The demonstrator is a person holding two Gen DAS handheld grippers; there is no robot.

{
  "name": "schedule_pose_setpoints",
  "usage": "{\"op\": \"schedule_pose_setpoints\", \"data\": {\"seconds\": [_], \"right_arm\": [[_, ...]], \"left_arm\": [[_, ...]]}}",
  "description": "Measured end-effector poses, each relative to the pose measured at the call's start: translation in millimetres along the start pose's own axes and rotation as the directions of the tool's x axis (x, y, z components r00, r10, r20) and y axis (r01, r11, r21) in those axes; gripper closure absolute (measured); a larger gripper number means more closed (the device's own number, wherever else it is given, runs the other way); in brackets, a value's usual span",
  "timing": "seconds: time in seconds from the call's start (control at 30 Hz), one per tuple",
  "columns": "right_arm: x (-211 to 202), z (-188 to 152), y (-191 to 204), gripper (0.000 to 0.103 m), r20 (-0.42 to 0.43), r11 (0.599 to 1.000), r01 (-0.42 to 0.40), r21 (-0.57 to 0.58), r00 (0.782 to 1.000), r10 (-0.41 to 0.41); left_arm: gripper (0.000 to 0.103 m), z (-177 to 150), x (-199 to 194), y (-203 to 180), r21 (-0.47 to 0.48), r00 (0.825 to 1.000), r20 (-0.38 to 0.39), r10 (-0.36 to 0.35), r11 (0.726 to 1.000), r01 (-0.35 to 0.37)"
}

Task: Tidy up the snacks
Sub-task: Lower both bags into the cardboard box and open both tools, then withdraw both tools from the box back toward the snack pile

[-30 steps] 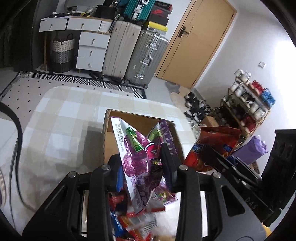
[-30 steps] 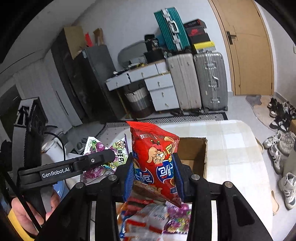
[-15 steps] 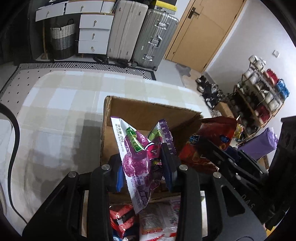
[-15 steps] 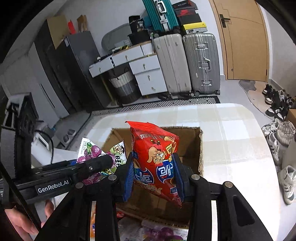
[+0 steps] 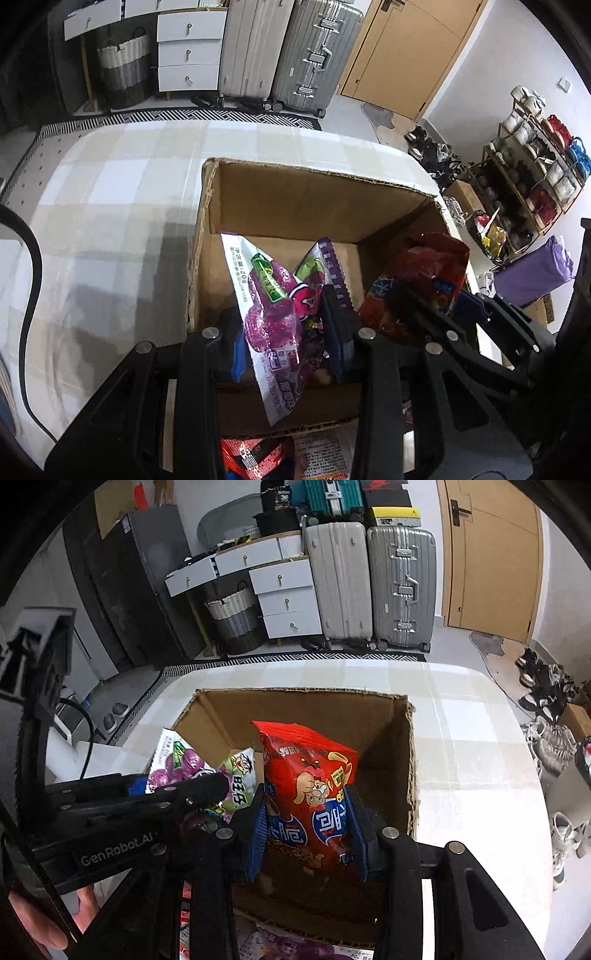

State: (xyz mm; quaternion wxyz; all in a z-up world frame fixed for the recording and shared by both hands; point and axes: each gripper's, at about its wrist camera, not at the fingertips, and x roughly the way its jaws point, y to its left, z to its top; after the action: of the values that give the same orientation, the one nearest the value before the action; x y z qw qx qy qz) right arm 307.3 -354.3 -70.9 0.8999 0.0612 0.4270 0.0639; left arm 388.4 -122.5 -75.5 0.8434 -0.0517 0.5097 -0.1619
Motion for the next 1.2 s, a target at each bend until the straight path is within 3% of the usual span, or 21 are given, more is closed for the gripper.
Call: {"op": "schedule_pose_setpoints", "data": {"seconds": [0.53, 0.77, 0.87, 1.1, 1.2], "right_arm": [[-6.7, -5.3, 3.6, 0.064, 0.0, 1.0, 0.023, -0.01, 1.0, -0.023], [-15.0, -8.2, -5.8, 0.063, 0.011, 0.999, -0.032, 0.017, 0.999, 0.032], [-19.8, -10.4, -8.4, 0.055, 0.008, 0.997, -0.062, 0.039, 0.998, 0.062], [-45.7, -9.0, 2.8, 0.051, 0.06, 1.0, -0.025, -0.007, 0.998, 0.025], [-69.4, -12.2, 9.1, 0.024, 0.137, 0.998, 0.04, -0.051, 0.99, -0.033]], "left_arm": [[0.068, 7.3, 3.6, -9.2, 0.057, 1.0, -0.016, 0.018, 0.998, -0.017], [0.035, 5.9, -13.7, -9.4, 0.054, 0.999, 0.029, -0.018, 0.998, 0.016], [0.02, 2.6, -25.9, -16.0, 0.077, 0.998, 0.055, -0.006, 0.997, 0.002], [0.018, -7.2, -59.3, -24.0, 0.06, 0.998, 0.068, -0.014, 0.998, 0.01], [0.018, -13.6, -83.1, -20.0, 0.032, 0.992, 0.114, -0.051, 0.998, 0.048]]}}
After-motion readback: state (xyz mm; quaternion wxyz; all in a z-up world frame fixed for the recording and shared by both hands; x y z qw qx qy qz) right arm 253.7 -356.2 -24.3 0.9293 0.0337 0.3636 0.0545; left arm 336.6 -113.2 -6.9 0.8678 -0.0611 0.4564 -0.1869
